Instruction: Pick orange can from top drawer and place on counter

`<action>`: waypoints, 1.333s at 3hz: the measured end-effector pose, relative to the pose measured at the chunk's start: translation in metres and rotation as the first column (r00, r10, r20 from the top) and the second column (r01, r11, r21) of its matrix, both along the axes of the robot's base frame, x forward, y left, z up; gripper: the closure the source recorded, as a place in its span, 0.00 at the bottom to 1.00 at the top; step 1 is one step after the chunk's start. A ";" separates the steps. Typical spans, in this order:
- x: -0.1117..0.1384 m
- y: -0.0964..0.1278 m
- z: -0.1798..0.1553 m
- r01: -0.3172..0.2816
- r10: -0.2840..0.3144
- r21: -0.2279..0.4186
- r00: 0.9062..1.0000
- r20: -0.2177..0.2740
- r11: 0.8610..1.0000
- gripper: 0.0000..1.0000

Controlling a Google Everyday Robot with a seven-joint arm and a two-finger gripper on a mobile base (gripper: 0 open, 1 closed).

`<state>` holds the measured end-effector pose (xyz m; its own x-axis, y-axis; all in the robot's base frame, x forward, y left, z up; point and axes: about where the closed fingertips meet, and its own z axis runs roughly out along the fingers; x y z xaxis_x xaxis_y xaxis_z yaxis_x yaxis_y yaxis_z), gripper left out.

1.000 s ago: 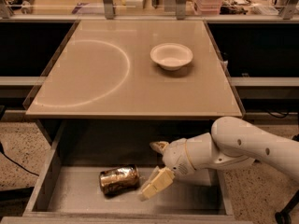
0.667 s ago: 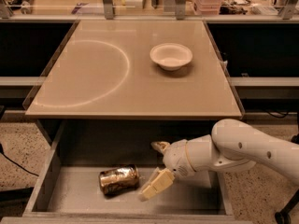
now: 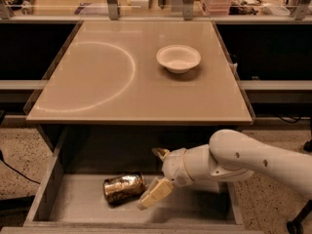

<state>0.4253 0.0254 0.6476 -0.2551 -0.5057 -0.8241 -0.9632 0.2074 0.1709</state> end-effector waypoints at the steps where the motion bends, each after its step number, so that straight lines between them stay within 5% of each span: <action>1: -0.004 0.022 -0.012 -0.039 0.039 0.010 0.999 0.008 0.999 0.00; 3: -0.018 0.055 -0.015 -0.029 0.028 0.017 0.997 0.072 0.999 0.00; 4: -0.025 0.063 -0.022 -0.010 0.017 -0.058 0.992 0.124 0.998 0.18</action>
Offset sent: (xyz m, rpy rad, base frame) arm -0.0219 0.0664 -0.0162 0.0498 -0.0725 0.0280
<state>0.4003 0.0885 0.6254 -0.1455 -0.5555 -0.8187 -0.9791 0.2000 0.0383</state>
